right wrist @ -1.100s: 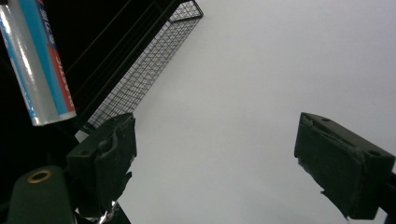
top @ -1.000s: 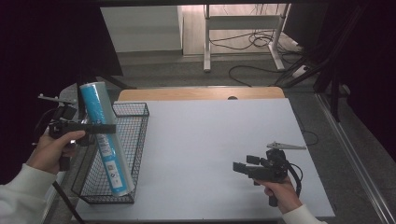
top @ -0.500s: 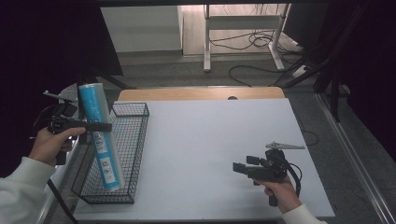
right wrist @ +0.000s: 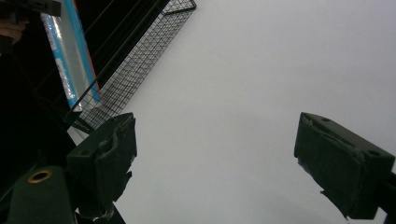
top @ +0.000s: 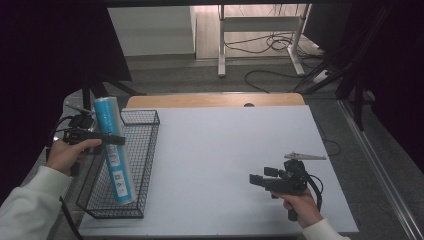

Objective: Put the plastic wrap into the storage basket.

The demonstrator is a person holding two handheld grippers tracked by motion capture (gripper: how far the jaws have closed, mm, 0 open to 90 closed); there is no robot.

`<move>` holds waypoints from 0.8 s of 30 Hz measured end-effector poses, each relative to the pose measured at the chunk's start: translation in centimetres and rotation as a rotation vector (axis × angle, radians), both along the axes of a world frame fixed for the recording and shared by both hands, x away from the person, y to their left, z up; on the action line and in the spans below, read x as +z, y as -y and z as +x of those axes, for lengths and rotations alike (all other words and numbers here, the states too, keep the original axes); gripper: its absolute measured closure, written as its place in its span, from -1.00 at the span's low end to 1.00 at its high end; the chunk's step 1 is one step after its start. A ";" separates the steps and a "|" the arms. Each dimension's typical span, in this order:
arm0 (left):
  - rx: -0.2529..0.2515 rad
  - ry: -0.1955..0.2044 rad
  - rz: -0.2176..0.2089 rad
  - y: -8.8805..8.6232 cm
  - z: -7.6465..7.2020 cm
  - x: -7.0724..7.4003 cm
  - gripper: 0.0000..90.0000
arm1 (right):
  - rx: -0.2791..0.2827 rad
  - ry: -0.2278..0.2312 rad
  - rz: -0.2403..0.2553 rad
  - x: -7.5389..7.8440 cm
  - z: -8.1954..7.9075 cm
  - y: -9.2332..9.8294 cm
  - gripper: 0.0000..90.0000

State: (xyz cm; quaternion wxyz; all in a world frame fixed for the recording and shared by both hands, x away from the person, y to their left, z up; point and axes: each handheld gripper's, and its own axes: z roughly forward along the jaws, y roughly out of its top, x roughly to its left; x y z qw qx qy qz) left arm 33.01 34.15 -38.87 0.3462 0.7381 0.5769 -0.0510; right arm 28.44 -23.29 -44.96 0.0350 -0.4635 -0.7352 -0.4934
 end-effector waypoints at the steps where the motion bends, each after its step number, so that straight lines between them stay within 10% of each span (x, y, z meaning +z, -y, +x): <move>1: -0.004 -0.002 0.002 0.0 0.1 -0.2 -0.29 | -0.002 -0.002 -0.001 0.0 0.0 0.0 -0.70; 12: 0.026 -0.023 0.002 0.2 0.8 -2.1 -0.29 | -0.005 -0.006 -0.002 -0.1 0.1 0.0 -0.70; 24: 0.197 -0.060 -0.035 -0.2 2.1 -4.2 -0.30 | -0.010 -0.011 -0.009 -0.3 0.2 -0.1 -0.70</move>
